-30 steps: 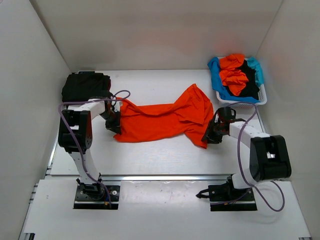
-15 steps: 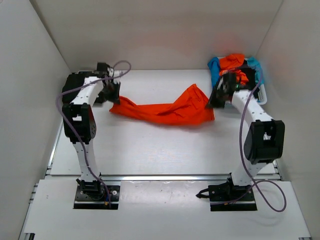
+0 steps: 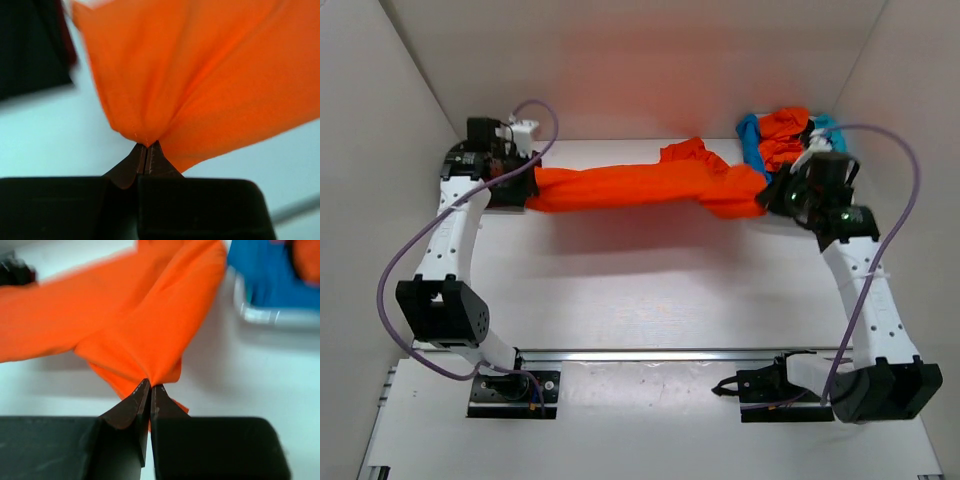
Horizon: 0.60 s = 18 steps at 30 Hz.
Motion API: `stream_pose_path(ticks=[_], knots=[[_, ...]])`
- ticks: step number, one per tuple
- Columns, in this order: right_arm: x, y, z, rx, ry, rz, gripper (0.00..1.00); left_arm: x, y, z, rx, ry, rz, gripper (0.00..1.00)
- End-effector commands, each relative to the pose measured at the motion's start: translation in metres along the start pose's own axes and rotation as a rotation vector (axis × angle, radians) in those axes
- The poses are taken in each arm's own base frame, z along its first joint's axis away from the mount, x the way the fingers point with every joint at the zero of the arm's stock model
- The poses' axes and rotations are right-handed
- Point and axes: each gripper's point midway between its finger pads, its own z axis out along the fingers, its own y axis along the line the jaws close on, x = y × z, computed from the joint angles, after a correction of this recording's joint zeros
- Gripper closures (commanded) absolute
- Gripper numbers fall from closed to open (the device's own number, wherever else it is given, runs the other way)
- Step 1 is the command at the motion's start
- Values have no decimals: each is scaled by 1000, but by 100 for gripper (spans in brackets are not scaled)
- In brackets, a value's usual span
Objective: Fold and stack the t-shirts
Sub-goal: Flatten out the tshirt
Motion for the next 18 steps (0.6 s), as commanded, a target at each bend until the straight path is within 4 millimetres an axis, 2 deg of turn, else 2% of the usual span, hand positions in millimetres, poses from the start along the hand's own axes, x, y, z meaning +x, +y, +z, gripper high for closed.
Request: stream_pose_path(ticks=[1, 2, 3, 4, 6, 7, 8, 9, 10, 11, 13, 18], knots=[[94, -17, -2, 52, 191, 48, 100, 100, -15, 14, 77, 288, -50, 100], [99, -14, -9, 40, 180, 63, 100, 129, -25, 12, 111, 367, -73, 100], [132, -14, -10, 34, 257, 81, 100, 142, -26, 10, 119, 402, -67, 100], [158, -15, -14, 35, 307, 102, 100, 174, -31, 5, 144, 488, -84, 100], [191, -16, -25, 40, 364, 117, 100, 221, -43, -4, 193, 614, -114, 100], [213, -15, -29, 35, 413, 116, 100, 234, -44, -5, 208, 642, -103, 100], [221, -15, -33, 33, 418, 123, 100, 251, -48, -10, 214, 688, -120, 100], [238, -20, -36, 47, 454, 148, 100, 258, -40, -9, 179, 694, -139, 100], [253, -23, -42, 48, 495, 162, 100, 255, -35, -9, 172, 694, -152, 100], [261, -26, -43, 45, 505, 174, 100, 255, -37, -11, 181, 708, -155, 100], [272, -30, -50, 52, 534, 198, 100, 261, -39, -10, 200, 747, -155, 100], [276, -34, -53, 51, 523, 215, 99, 282, -38, -16, 199, 821, -192, 100]])
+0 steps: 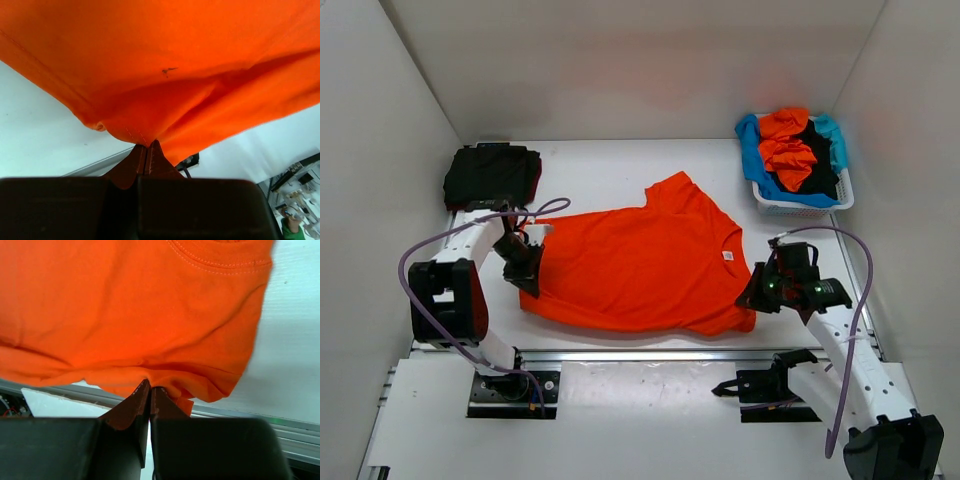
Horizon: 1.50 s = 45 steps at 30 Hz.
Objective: Fold and stack the t-shirts
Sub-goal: Flatten out the tshirt, then grap the side of the flattened tshirt closest away from the robot with both arms
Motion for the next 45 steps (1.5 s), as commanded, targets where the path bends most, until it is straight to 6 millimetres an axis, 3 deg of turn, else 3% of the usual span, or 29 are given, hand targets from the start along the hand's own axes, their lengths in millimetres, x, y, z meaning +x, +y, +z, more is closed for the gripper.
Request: stream_pose_path(ticks=[1, 3, 5, 6, 7, 8, 9, 10, 11, 12, 13, 14, 15, 16, 18, 20, 22, 23, 24, 25, 26, 27, 28, 30, 31, 32, 36, 41, 45], knots=[[-5, 4, 1, -39, -18, 21, 100, 4, 3, -2, 10, 3, -9, 100], [-14, 9, 3, -63, -28, 6, 100, -3, 2, -3, 8, -11, -6, 100], [-35, 13, 10, -67, -43, -3, 100, -29, 1, -12, 10, -49, 8, 100], [-56, 25, 7, -111, -86, -44, 100, -40, 2, -10, 26, -41, 3, 100], [-88, 38, 5, -135, -126, -59, 100, -67, 2, -29, 24, -97, 20, 100], [-102, 38, 18, -125, -90, -71, 100, -102, 0, -50, 37, -159, 42, 100], [-149, 61, 0, -147, -183, -152, 100, -140, 1, -74, 34, -246, 93, 100], [-197, 84, -11, -154, -237, -194, 100, -156, 5, -85, -11, -289, 131, 100], [-214, 84, 2, -123, -202, -210, 99, -187, 8, -114, -89, -415, 172, 100], [-260, 102, -15, -129, -272, -232, 100, -212, 12, -149, -193, -539, 196, 100], [-307, 127, -57, -161, -411, -263, 100, -224, -2, -162, -210, -591, 243, 100], [-326, 127, -57, -148, -432, -257, 100, -243, -12, -203, -256, -714, 284, 100], [-354, 141, -92, -157, -545, -274, 99, -257, -20, -245, -319, -836, 297, 100], [-374, 148, -115, -158, -625, -284, 100, -263, -22, -261, -360, -888, 260, 100], [-385, 159, -145, -144, -728, -316, 100, -266, -25, -315, -384, -1071, 208, 100], [-376, 155, -152, -106, -738, -322, 100, -259, -36, -324, -316, -1134, 193, 100], [-352, 151, -156, -97, -730, -327, 100, -254, -31, -280, -283, -1036, 180, 100], [-337, 141, -131, -77, -678, -324, 100, -247, -43, -276, -265, -1033, 205, 100], [-316, 129, -120, -53, -659, -316, 100, -244, -38, -241, -217, -956, 179, 100], [-300, 127, -129, -60, -677, -316, 100, -238, -37, -222, -193, -919, 180, 100], [-282, 113, -107, -46, -636, -283, 99, -231, -41, -218, -161, -911, 183, 100], [-259, 99, -96, -44, -611, -261, 100, -223, -35, -194, -145, -851, 160, 100], [-246, 98, -102, -74, -621, -230, 100, -214, -35, -171, -124, -796, 151, 100], [-195, 71, -60, -57, -494, -181, 100, -197, -31, -139, -95, -705, 140, 100], [-180, 73, -59, -76, -488, -172, 100, -185, -28, -119, -83, -649, 131, 100], [-152, 61, -34, -67, -409, -146, 100, -179, -28, -109, -81, -619, 133, 100], [-77, 50, 1, -80, -256, -122, 100, -138, -14, -58, -85, -446, 110, 100], [-30, 26, 15, -80, -167, -53, 100, -76, 0, 2, -16, -140, 29, 100], [-17, 10, 16, -71, -138, -12, 99, -56, 3, 14, 17, -71, -1, 100]])
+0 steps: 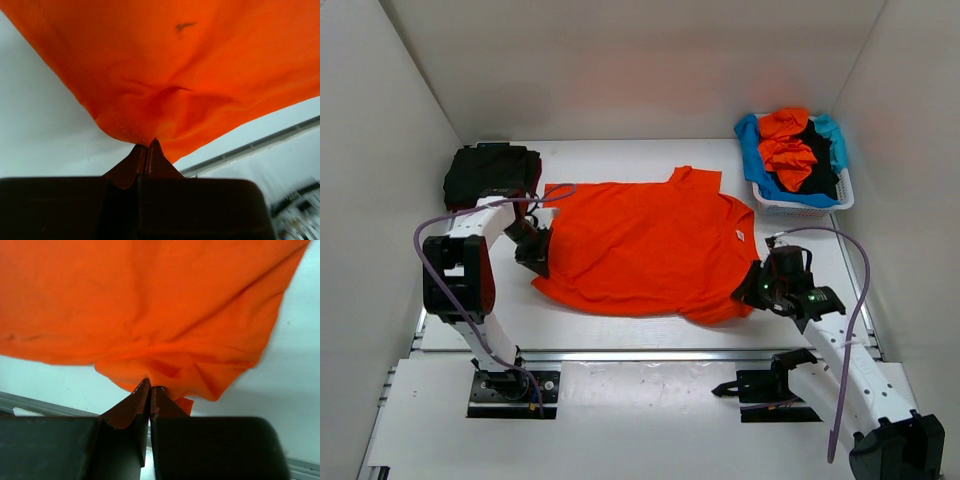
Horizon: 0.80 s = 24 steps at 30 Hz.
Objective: Fold and stack the t-shirts
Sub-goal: Grap the side of the flattened tshirt closest away from the robot with both arms
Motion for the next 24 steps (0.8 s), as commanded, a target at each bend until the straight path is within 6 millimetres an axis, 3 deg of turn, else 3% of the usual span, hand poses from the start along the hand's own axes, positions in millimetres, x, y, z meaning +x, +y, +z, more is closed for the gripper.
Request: stream_pose_path(ticks=[1, 6, 8, 9, 11, 13, 18, 20, 24], knots=[[-3, 2, -3, -35, -16, 41, 99, 14, -1, -2, 34, 31, 11, 100], [-17, 9, 1, -51, -12, 20, 100, 24, -5, -15, 26, 57, 42, 100], [-34, 13, 3, -69, -43, 0, 100, 25, -3, -16, 21, 53, 39, 100], [-41, 16, 6, -80, -47, -6, 100, 27, 10, -20, 11, 43, -9, 100], [-60, 18, 9, -89, -63, -21, 100, 25, 17, -21, 12, 36, -49, 100], [-78, 22, 14, -107, -65, -42, 100, 20, 14, -22, 57, 26, -69, 100], [-128, 29, 38, -98, -80, -113, 100, -21, 21, -27, 98, -19, -125, 100], [-139, 28, 48, -102, -71, -123, 100, -41, 18, -26, 137, -34, -130, 100], [-148, 29, 68, -95, -38, -149, 100, -56, 22, -20, 157, -31, -156, 100]])
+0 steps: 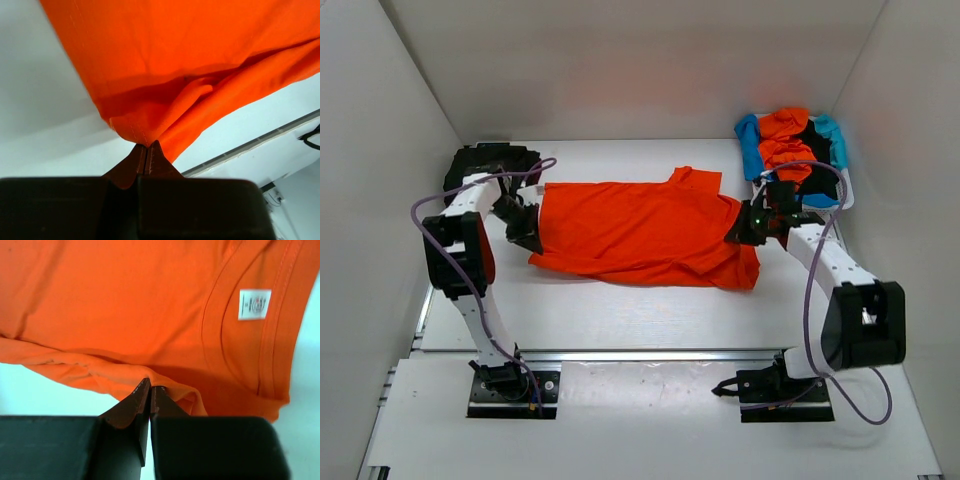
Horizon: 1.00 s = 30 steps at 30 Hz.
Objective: Fold and stack the t-shirts
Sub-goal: Grap the side of the flattened tshirt closest away from the robot with both arms, then fold the flattened tshirt in 1/3 of the way
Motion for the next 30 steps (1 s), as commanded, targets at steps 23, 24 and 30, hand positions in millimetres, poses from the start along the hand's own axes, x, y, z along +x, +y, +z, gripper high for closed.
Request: stream_pose_path(ticks=[23, 24, 30], knots=[[-80, -23, 47, 66, -6, -100, 70, -58, 5, 20, 41, -48, -57, 72], [-80, -21, 46, 67, 0, -105, 64, -62, 7, 21, 49, -56, -61, 65], [-86, -13, 22, 65, -42, -103, 49, -71, 5, 10, 92, -99, -62, 8]])
